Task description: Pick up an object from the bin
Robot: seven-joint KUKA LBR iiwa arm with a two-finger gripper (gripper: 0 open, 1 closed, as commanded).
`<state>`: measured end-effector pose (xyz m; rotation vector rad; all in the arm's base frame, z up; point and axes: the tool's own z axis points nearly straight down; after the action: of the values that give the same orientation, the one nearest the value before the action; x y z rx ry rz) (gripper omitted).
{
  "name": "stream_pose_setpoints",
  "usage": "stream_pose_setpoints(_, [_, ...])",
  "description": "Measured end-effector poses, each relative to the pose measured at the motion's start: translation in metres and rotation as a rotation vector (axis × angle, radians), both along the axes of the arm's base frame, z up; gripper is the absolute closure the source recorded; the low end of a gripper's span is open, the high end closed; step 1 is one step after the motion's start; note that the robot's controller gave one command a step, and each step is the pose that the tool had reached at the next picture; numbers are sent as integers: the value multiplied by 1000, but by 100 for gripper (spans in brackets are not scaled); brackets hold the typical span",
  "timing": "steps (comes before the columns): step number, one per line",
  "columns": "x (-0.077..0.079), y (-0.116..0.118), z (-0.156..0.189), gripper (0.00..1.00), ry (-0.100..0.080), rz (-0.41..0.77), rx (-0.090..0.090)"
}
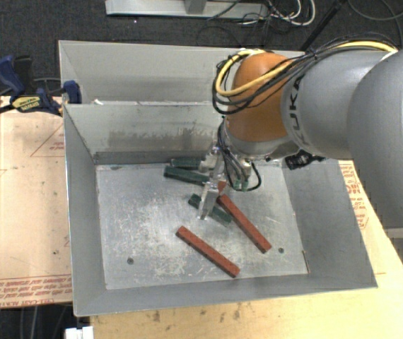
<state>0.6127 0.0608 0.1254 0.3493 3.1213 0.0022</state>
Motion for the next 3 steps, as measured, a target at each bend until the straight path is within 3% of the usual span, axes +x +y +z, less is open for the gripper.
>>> stream_pose_setpoints(1, [20,0,-43,0,-20,8,0])
stream_pose_setpoints(2, [15,1,-45,100,-6,13,-1])
stream_pose_setpoints(3, [15,1,-45,100,-6,13,-1])
